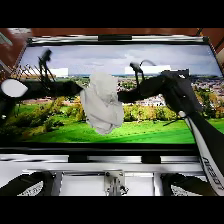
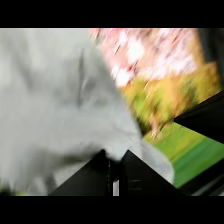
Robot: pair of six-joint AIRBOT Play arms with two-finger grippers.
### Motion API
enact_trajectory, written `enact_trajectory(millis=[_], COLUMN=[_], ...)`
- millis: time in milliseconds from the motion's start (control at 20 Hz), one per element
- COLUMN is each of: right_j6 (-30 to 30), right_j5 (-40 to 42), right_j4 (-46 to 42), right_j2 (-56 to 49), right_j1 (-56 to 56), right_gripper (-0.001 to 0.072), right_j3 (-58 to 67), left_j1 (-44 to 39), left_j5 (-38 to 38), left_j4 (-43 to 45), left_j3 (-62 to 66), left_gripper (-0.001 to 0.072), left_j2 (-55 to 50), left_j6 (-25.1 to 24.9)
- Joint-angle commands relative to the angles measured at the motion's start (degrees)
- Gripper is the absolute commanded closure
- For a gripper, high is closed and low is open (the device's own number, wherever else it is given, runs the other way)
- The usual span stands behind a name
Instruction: Fold the shirts.
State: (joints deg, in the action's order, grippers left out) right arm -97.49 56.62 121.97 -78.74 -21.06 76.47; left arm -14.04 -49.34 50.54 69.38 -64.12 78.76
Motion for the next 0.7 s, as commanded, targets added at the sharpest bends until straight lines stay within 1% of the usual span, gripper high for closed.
enact_trajectory(millis=[0,100,150,200,250,300,350,400,500,550,600,650], right_j6=[-3.50,-3.39,-3.08,-2.58,-0.57,1.95,4.42,6.73,11.91,14.43,16.92,19.15], right_j5=[-6.08,-11.50,-12.81,-13.14,-12.37,-11.28,-10.05,-9.07,-7.41,-5.79,-3.17,0.42], right_j4=[-6.62,-7.04,-7.15,-7.87,-9.66,-11.93,-15.45,-19.65,-28.50,-33.05,-37.86,-42.40], right_j2=[9.51,14.19,15.91,17.44,18.45,19.19,19.93,20.74,22.56,23.47,24.35,25.03], right_j1=[0.28,0.28,0.28,0.28,0.28,0.28,0.28,0.28,0.28,0.28,0.28,0.28], right_gripper=[0.0636,0.0635,0.0635,0.0633,0.0607,0.0552,0.0458,0.0422,0.0410,0.0275,0.0204,0.0205], right_j3=[10.54,14.21,14.93,15.02,15.02,15.02,15.02,15.02,15.02,15.02,15.02,15.02], left_j1=[-0.04,-0.04,-0.04,-0.20,-0.85,-1.97,-3.43,-5.68,-11.91,-15.93,-19.87,-23.82], left_j5=[0.22,0.24,0.31,0.96,1.49,1.75,1.38,0.96,0.83,0.83,0.83,0.83], left_j4=[-0.20,-0.50,-1.03,-1.55,-1.73,-1.75,-1.73,-1.75,-1.75,-1.73,-1.73,-1.73], left_j3=[15.45,25.49,29.75,32.92,34.34,34.47,34.27,33.83,32.15,31.21,30.34,29.46], left_gripper=[0.0673,0.0673,0.0673,0.0673,0.0673,0.0673,0.0673,0.0673,0.0672,0.0672,0.0672,0.0672], left_j2=[2.64,3.17,3.08,3.06,3.06,3.04,2.45,1.22,-2.47,-5.27,-8.31,-11.78], left_j6=[-2.25,-2.25,-2.23,-2.05,-2.03,-2.03,-2.03,-2.03,-2.01,-2.03,-2.05,-2.03])
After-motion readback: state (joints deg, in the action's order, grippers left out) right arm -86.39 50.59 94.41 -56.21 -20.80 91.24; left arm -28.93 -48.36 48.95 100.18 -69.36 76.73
